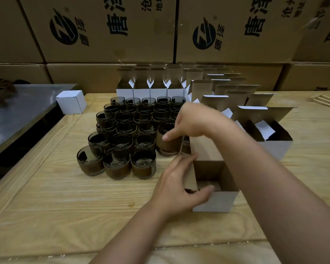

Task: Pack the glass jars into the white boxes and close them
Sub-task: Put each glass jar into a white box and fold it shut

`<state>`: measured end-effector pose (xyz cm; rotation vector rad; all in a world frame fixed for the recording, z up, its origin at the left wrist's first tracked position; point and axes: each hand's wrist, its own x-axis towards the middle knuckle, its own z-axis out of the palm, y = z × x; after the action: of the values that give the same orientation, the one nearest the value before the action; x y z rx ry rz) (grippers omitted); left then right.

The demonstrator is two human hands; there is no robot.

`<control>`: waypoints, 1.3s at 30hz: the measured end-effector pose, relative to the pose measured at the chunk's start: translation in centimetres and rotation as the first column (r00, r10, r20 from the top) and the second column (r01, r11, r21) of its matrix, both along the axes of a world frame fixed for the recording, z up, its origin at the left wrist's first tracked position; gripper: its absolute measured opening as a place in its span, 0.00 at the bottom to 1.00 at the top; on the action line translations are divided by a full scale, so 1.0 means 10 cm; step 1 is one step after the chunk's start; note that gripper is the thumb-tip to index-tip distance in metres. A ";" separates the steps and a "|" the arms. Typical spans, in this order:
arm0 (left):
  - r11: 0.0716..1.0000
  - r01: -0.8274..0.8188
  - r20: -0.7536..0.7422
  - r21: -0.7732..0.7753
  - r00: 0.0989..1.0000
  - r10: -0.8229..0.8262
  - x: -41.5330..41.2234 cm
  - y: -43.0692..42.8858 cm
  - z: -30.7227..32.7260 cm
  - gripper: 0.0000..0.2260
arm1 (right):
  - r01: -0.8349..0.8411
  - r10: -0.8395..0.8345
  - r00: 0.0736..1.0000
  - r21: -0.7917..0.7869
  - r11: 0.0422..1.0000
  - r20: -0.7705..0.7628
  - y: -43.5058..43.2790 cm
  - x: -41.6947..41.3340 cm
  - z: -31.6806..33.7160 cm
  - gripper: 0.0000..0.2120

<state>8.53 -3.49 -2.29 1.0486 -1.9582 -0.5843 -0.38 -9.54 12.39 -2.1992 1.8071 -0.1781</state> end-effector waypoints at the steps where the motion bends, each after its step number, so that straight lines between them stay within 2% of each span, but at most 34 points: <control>1: 1.000 0.002 0.019 0.002 1.000 -0.002 0.01 0.00 0.00 0.39 | -0.003 0.004 0.998 -0.015 1.000 0.056 0.02 -0.06 0.06 0.24; 4: 1.000 -0.028 0.031 0.014 0.999 0.027 0.04 -0.03 0.01 0.42 | -0.004 0.001 0.967 0.014 1.000 0.257 0.07 -0.25 0.17 0.20; 6: 0.998 -0.060 -0.009 0.021 0.998 0.060 0.09 -0.07 0.04 0.40 | 0.006 -0.014 0.942 0.026 1.000 0.337 0.09 -0.36 0.18 0.18; 9: 0.996 -0.088 -0.043 0.031 0.995 0.090 0.18 -0.16 0.05 0.32 | 0.006 -0.014 0.933 0.024 1.000 0.359 0.11 -0.51 0.12 0.18; 11: 0.993 -0.108 -0.039 0.051 0.993 0.110 0.22 -0.19 0.05 0.31 | -0.006 -0.015 0.923 0.053 0.999 0.384 0.14 -0.60 0.07 0.16; 17: 0.991 -0.110 -0.030 0.073 0.993 0.113 0.24 -0.21 0.03 0.41 | -0.073 0.017 0.919 0.129 0.989 0.394 0.19 -0.80 -0.13 0.11; 20: 0.992 -0.102 -0.026 0.079 0.994 0.104 0.24 -0.21 0.02 0.41 | -0.120 0.058 0.912 0.131 0.984 0.406 0.23 -0.85 -0.18 0.07; 24: 0.993 -0.085 -0.030 0.082 0.996 0.088 0.23 -0.21 0.02 0.33 | -0.244 0.170 0.885 0.120 0.962 0.433 0.26 -0.86 -0.18 0.20; 26: 0.993 -0.086 -0.037 0.081 0.995 0.089 0.23 -0.22 0.02 0.32 | -0.277 0.214 0.883 0.096 0.956 0.417 0.26 -0.85 -0.17 0.25; 28: 0.992 -0.092 -0.045 0.088 0.994 0.096 0.23 -0.22 0.01 0.33 | -0.304 0.250 0.887 0.086 0.949 0.387 0.26 -0.84 -0.14 0.31; 30: 0.988 -0.107 -0.067 0.113 0.991 0.115 0.23 -0.22 0.00 0.36 | -0.356 0.320 0.900 0.078 0.931 0.295 0.27 -0.82 -0.12 0.34; 34: 0.984 -0.114 -0.073 0.134 0.990 0.124 0.22 -0.22 -0.01 0.40 | -0.469 0.473 0.879 0.069 0.880 -0.063 0.27 -0.69 -0.09 0.32; 39: 0.988 -0.098 -0.083 0.121 0.991 0.108 0.22 -0.23 0.00 0.38 | -0.511 0.527 0.796 0.136 0.849 -0.298 0.23 -0.48 -0.20 0.31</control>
<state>10.76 -5.83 -2.33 1.1688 -1.7989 -0.6829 -5.22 -7.20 10.38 -2.7129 1.2349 0.3655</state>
